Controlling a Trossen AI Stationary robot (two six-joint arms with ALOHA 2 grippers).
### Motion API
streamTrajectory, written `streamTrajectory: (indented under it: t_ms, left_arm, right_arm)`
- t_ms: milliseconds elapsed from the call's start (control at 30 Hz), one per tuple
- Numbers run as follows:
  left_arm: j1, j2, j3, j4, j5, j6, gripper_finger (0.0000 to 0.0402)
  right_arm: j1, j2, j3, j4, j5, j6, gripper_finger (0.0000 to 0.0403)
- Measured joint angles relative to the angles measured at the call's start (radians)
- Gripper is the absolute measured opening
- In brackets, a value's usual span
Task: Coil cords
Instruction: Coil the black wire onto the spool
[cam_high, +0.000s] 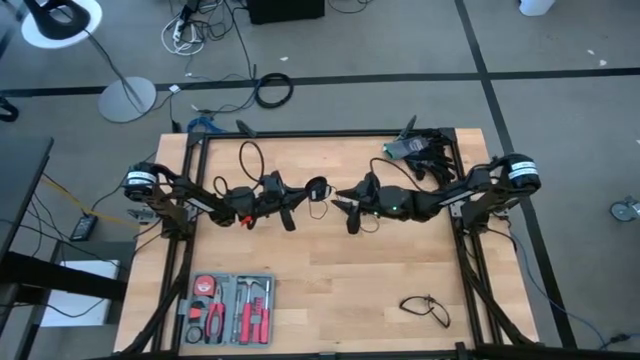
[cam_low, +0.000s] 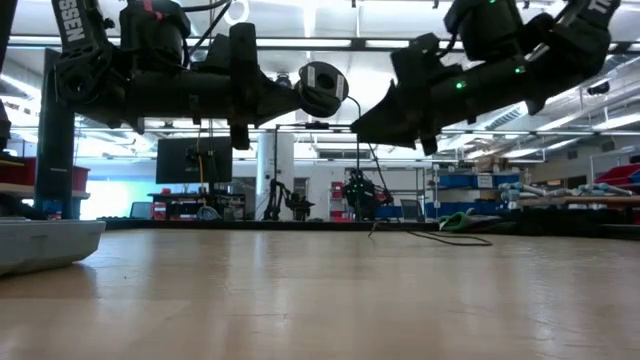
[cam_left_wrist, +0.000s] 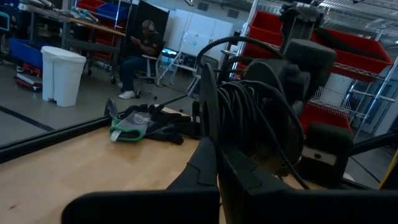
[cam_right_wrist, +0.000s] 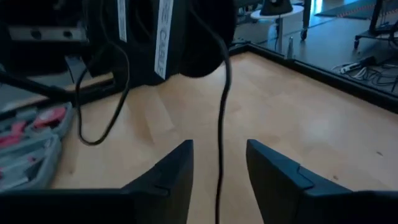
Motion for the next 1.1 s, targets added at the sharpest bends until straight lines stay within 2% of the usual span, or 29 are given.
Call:
streamTrajectory:
  t_ms: [67, 167, 233, 467, 733, 900, 1100]
  left_arm:
    - [0.0, 0.0, 0.0, -0.003, 0.0, 0.0, 0.0]
    - [0.0, 0.0, 0.0, -0.008, 0.009, 0.0, 0.0]
    - [0.0, 0.0, 0.0, -0.015, 0.015, 0.0, 0.0]
    - [0.0, 0.0, 0.0, -0.048, 0.019, 0.007, 0.0]
    - [0.0, 0.0, 0.0, -0.098, 0.008, 0.014, 0.0]
    - [0.0, 0.0, 0.0, -0.132, -0.019, 0.025, 0.0]
    - [0.0, 0.0, 0.0, -0.13, -0.046, 0.023, 0.0]
  right_arm:
    - [0.0, 0.019, 0.014, 0.0, 0.0, -0.027, 0.0122]
    - [0.007, 0.016, 0.016, 0.001, 0.011, -0.057, 0.004]
    - [0.012, -0.004, 0.013, -0.009, 0.037, -0.065, 0.0014]
    - [0.028, -0.158, 0.013, -0.221, 0.186, -0.045, 0.0004]
    - [0.028, -0.316, 0.045, -0.279, 0.207, -0.113, 0.0002]
    - [0.028, -0.323, 0.145, -0.341, 0.191, -0.183, 0.0001]
    - [0.033, -0.226, 0.268, -0.425, 0.111, -0.197, 0.0001]
